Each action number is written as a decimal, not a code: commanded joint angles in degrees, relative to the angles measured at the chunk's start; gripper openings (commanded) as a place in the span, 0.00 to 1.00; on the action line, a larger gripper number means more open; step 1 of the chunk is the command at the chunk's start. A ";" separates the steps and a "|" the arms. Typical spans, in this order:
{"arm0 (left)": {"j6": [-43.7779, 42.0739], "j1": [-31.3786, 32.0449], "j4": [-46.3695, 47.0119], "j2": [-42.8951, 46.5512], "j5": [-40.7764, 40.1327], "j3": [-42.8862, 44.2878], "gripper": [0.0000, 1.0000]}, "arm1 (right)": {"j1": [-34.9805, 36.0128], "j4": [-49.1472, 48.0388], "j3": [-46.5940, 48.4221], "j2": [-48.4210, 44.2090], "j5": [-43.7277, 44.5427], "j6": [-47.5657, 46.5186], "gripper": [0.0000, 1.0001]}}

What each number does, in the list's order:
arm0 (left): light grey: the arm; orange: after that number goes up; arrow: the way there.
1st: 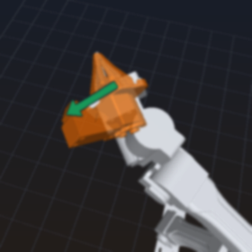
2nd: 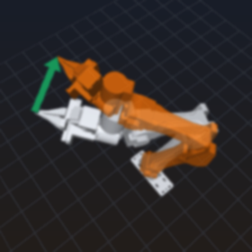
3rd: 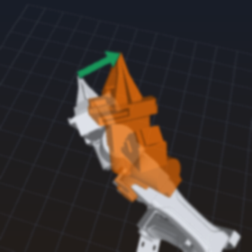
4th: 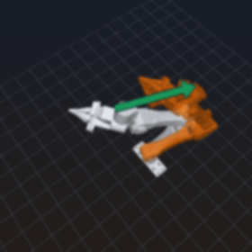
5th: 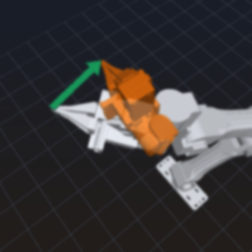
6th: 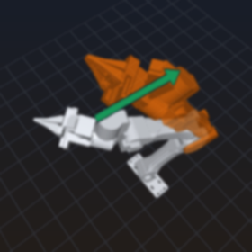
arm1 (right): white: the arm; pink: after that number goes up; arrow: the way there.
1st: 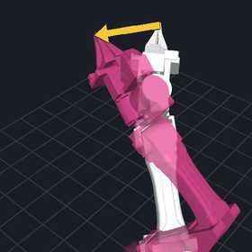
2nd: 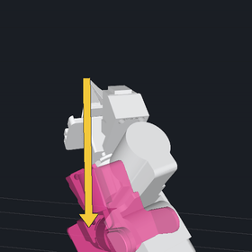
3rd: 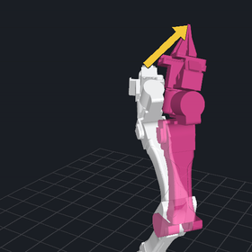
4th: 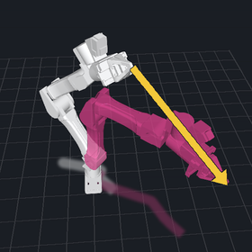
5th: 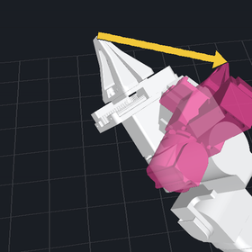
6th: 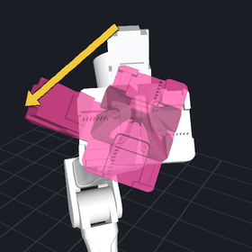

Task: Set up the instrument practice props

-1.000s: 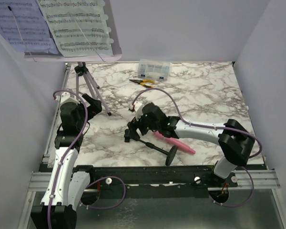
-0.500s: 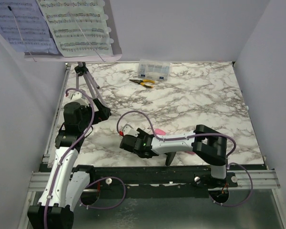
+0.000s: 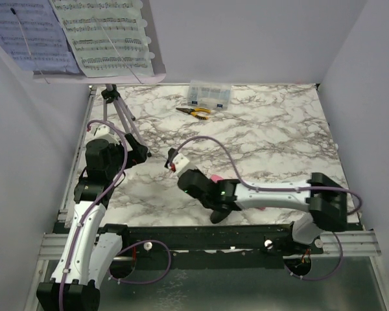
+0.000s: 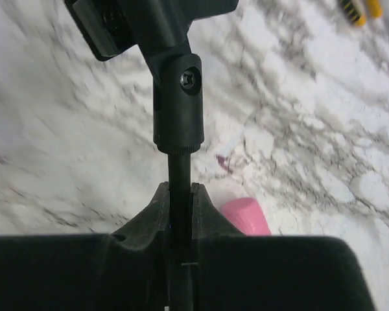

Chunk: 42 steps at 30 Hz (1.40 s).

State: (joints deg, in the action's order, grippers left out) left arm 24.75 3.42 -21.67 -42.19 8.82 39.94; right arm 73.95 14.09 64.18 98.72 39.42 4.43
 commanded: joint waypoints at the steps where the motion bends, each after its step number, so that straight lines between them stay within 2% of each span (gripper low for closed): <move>1: 0.38 0.18 -2.03 1.58 -5.16 2.41 0.99 | -3.60 -28.02 -8.29 -15.00 -6.76 3.99 0.00; 4: 0.55 0.17 -2.11 1.34 -4.97 2.46 0.99 | -3.99 -51.94 -18.66 -20.25 -5.10 0.47 0.00; 7: 0.73 0.16 -1.92 0.89 -4.27 2.40 0.99 | -4.07 -82.79 -26.59 -17.90 2.55 -9.56 0.00; 10: 0.74 0.12 -1.99 0.89 -3.79 2.42 0.99 | -4.01 -103.17 -25.47 -10.41 8.91 -21.44 0.00; 12: 0.74 0.17 -1.94 0.81 -4.12 2.33 0.99 | -4.16 -116.14 -20.97 -1.04 12.18 -31.52 0.00; 15: 0.65 0.10 -1.90 0.96 -3.80 2.44 0.99 | -4.24 -116.30 -9.46 9.30 16.73 -41.10 0.00; 18: 0.69 0.13 -1.93 1.39 -4.05 2.17 0.99 | -4.21 -116.30 -5.76 14.86 14.86 -40.73 0.00; 22: 0.63 0.18 -1.73 1.51 -3.37 2.20 0.99 | -4.33 -116.23 -3.17 19.13 18.76 -38.92 0.01; 28: 0.67 0.10 -1.45 1.16 -2.43 2.07 0.98 | -4.32 -116.13 -3.54 20.71 23.66 -36.55 0.19; 33: 0.61 0.12 -1.15 0.72 -1.74 1.97 0.98 | -4.17 -116.13 -5.91 18.84 26.60 -36.95 0.51; 36: 0.56 0.14 -1.14 0.73 -1.55 1.83 0.98 | -3.08 -115.95 -9.84 15.75 25.52 -39.69 0.86; 37: 0.64 0.12 -1.10 0.64 -1.61 1.81 0.99 | -2.21 -115.78 -10.85 14.07 25.18 -41.74 0.92; 39: 0.57 0.12 -0.95 0.49 -1.31 1.89 0.98 | -0.38 -111.74 -13.42 10.77 24.07 -42.71 0.99; 42: 0.56 0.11 -0.86 0.32 -1.08 1.76 0.98 | 1.91 -97.76 -17.53 4.99 25.17 -34.79 1.00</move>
State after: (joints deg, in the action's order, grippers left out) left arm 25.26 3.46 -22.90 -41.65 6.22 40.80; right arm 72.66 -85.62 50.39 111.42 63.37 -35.62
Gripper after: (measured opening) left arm 0.986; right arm 0.993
